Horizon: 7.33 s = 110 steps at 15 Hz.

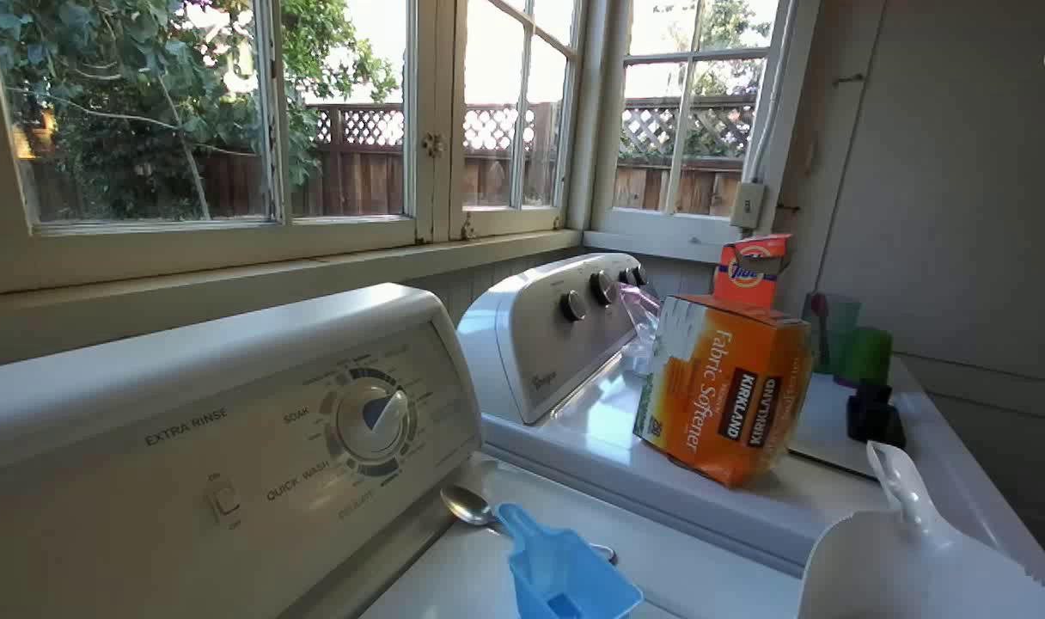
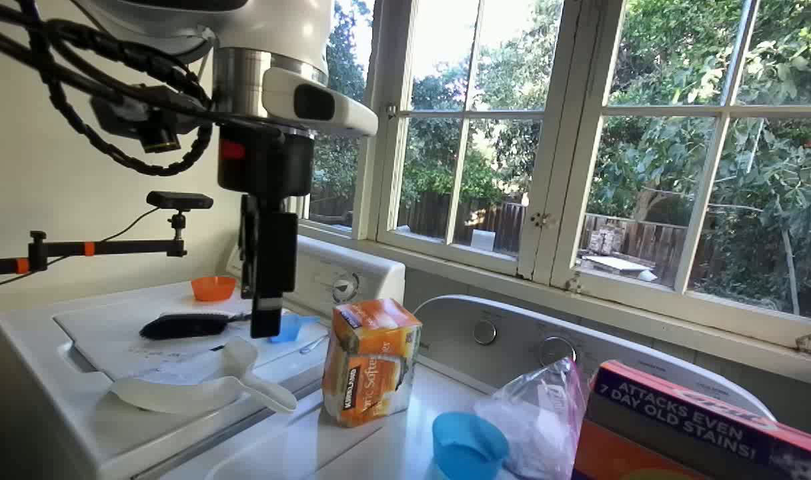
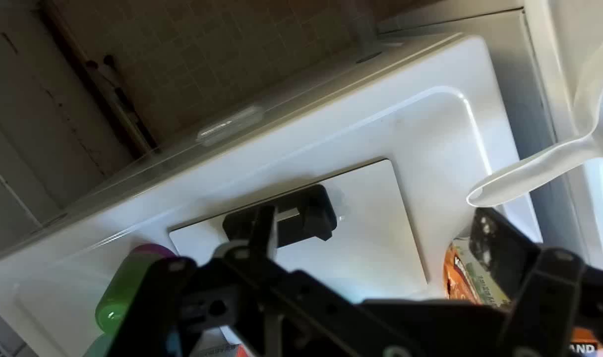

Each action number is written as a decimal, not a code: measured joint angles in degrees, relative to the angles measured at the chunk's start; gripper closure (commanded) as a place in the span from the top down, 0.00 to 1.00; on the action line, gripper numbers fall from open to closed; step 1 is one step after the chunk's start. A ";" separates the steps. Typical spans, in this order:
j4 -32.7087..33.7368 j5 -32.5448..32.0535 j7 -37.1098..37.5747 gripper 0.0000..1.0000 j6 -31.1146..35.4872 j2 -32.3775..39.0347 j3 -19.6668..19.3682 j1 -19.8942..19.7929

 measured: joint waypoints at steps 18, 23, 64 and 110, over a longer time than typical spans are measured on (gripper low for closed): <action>0.00 0.00 0.00 1.00 0.00 0.00 0.00 0.00; 0.00 0.00 0.00 1.00 0.00 0.00 0.00 0.00; 25.29 -5.17 13.52 1.00 15.62 36.26 0.78 -1.97; 44.01 -3.26 35.76 0.00 20.21 66.16 -4.59 2.69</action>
